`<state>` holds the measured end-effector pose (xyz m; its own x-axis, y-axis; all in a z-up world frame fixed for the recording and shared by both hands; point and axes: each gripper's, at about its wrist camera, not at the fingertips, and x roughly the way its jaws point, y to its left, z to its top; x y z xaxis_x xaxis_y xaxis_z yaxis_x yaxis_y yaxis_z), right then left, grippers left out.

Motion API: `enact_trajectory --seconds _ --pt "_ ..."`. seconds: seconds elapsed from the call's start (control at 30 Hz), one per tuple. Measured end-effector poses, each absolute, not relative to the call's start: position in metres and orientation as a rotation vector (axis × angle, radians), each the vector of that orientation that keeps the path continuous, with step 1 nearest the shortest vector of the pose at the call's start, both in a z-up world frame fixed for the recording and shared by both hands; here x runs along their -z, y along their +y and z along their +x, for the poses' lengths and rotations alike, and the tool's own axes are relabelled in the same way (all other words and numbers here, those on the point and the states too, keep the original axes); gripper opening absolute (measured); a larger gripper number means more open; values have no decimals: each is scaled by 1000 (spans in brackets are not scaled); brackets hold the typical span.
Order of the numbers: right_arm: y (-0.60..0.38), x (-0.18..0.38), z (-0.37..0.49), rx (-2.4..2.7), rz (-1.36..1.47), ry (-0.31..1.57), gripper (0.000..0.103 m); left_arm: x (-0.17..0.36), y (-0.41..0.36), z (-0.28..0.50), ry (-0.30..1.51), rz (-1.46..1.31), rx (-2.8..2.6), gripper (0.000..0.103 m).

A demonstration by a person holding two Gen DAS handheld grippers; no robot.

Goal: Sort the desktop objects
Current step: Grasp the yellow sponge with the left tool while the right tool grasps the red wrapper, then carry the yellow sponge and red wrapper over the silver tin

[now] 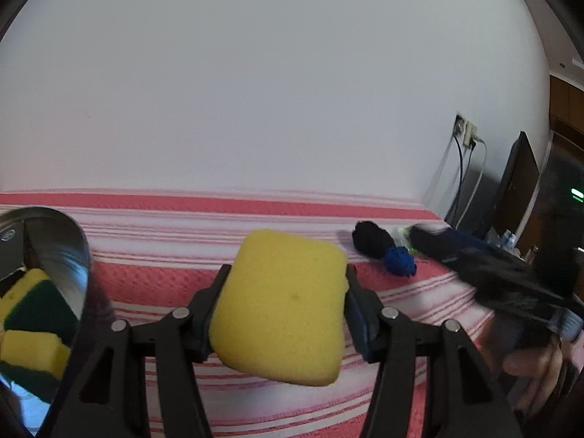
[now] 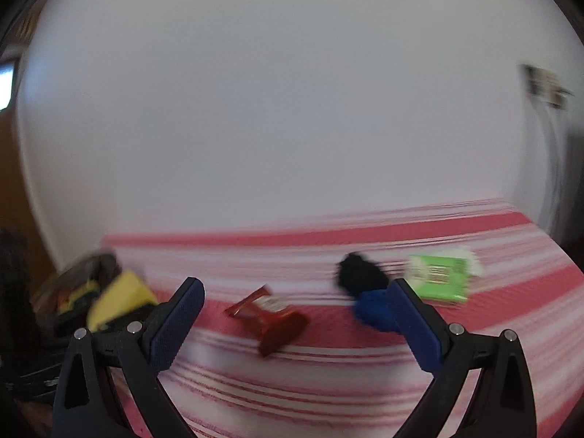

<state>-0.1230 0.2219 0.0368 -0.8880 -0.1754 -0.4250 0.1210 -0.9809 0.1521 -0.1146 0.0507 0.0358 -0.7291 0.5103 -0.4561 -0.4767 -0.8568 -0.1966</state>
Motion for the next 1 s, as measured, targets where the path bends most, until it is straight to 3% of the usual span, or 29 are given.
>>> enact_trajectory --seconds 0.2,0.43,0.47,0.5,0.53,0.6,0.67,0.83,1.0 --pt "196 -14 -194 2675 992 16 101 -36 57 -109 -71 -649 -2522 57" --pt "179 10 -229 2593 1149 164 100 -39 47 -109 -102 -633 -2584 57" --pt "178 12 -230 2572 1168 168 92 -40 46 -109 -103 -627 -2590 57" --pt "176 14 -231 2555 1182 177 76 -40 46 -108 -104 -621 -2592 57" --pt "173 16 -233 2541 1202 195 73 -41 46 -106 -103 -618 -2592 57" --pt "167 16 -232 2564 1198 281 51 -39 49 -106 -92 -625 -2593 57" --pt "166 14 -229 2564 1205 291 46 -38 50 -108 -87 -630 -2593 57" --pt "185 6 -210 2630 1157 33 41 -35 32 -109 -109 -626 -2599 57" --pt "206 -26 -153 2827 822 -173 41 -35 49 -111 -109 -613 -2603 57"
